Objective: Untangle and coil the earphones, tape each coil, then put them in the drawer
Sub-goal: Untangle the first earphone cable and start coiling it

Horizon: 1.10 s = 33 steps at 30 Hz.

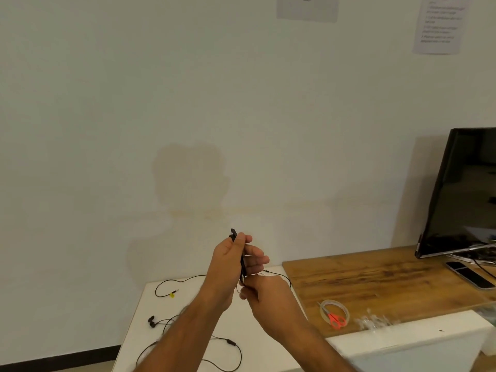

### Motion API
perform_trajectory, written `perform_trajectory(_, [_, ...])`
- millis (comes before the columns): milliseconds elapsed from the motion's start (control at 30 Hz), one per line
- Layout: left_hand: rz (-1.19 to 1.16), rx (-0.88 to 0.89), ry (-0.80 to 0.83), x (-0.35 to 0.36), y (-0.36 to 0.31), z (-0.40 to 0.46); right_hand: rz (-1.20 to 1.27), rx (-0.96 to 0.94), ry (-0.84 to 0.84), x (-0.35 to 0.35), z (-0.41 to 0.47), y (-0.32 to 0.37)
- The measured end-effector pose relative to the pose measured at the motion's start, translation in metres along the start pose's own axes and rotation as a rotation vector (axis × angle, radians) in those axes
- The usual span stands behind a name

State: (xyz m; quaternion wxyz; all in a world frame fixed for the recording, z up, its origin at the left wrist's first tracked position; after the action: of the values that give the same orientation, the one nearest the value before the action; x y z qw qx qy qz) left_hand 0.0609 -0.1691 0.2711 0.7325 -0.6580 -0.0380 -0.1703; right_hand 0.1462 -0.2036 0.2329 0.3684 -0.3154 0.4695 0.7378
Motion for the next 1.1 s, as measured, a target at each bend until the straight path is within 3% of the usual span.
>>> perform_trajectory(200, [0.163, 0.028, -0.022, -0.002, 0.01, 0.001, -0.318, -0.026, 0.002, 0.0, -0.004, 0.009])
perform_trajectory(433, [0.31, 0.017, -0.091, -0.004, 0.021, 0.003, -0.33, -0.029, 0.073, 0.009, -0.004, 0.011])
perform_trajectory(500, [0.342, 0.002, -0.095, -0.006, 0.022, 0.004, -0.299, -0.063, 0.02, 0.007, -0.008, 0.016])
perform_trajectory(600, [0.38, -0.082, -0.059, -0.009, 0.03, 0.004, -0.294, -0.125, -0.072, 0.006, -0.011, 0.017])
perform_trajectory(800, [0.549, -0.315, -0.038, -0.026, 0.044, 0.005, -0.459, -0.364, -0.009, 0.014, -0.011, 0.02])
perform_trajectory(933, [0.589, -0.5, 0.097, -0.038, 0.061, 0.001, -0.494, -0.565, 0.056, 0.019, -0.012, 0.021])
perform_trajectory(1100, [0.413, -0.672, 0.223, -0.038, 0.075, -0.013, -0.504, -0.702, 0.127, 0.009, -0.007, 0.023])
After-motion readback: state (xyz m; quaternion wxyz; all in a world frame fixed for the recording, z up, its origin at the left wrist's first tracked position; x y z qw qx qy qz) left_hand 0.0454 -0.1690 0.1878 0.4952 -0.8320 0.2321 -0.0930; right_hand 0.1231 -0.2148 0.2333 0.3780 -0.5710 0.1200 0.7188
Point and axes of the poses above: each hand's wrist, its own z-axis towards the middle knuckle, its own x-axis out of the palm, y = z × x, the point moved 6 cm from there along z, towards the middle knuckle, and after that the axes turned 1 degree about -z, right-handed, at the moved point
